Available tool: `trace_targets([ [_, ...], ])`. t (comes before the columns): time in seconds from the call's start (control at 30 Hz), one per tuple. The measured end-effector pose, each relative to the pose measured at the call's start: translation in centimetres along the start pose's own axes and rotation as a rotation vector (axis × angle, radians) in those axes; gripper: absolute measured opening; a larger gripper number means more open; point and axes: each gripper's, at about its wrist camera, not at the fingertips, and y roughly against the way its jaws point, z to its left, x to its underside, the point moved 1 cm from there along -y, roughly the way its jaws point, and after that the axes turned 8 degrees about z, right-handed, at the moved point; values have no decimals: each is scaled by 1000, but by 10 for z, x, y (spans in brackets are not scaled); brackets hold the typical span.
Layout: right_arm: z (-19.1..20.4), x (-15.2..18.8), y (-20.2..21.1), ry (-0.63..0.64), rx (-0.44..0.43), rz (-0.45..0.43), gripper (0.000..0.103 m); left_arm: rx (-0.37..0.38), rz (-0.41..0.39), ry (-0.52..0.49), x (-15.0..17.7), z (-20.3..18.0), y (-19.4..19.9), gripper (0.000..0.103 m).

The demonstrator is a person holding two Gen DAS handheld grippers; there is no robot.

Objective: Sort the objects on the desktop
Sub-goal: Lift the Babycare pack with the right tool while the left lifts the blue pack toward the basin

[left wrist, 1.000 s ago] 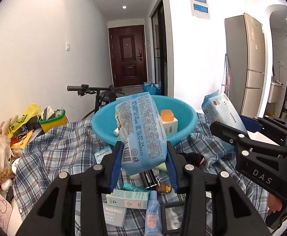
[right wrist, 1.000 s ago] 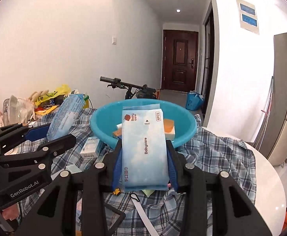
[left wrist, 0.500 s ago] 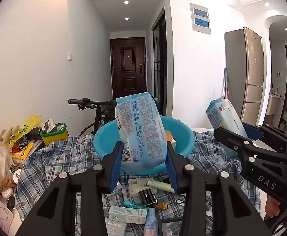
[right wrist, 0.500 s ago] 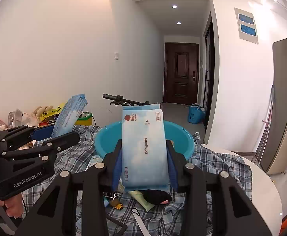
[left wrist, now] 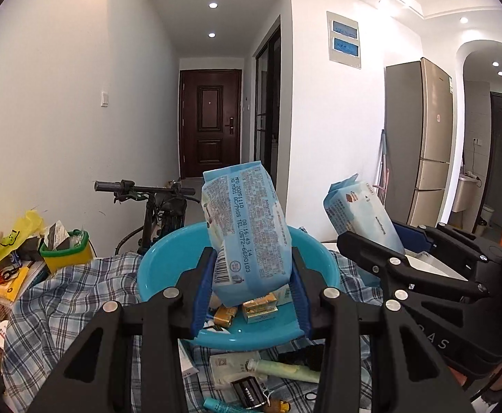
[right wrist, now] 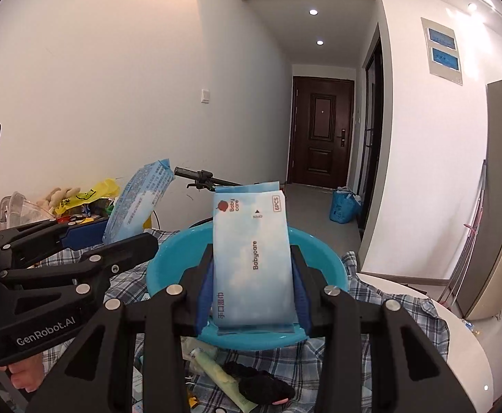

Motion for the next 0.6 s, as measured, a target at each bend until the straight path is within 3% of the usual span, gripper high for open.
trace_targets([
  [0.2,-20,-20,-30,-23,24,18,38,13,22,42,-29,20,-49,43],
  [0.4,-32,-37,-60,-42,52,16,38,-56,-13,24,-55,30,-85,43],
  [0.47,-34,-45,-65,-49,71,18,38,-32,0,69,-63,39,-92,43],
  [0.6,-37,-63,-66,-62,71,-15,38,-61,-40,76,-78,48,-94,43],
])
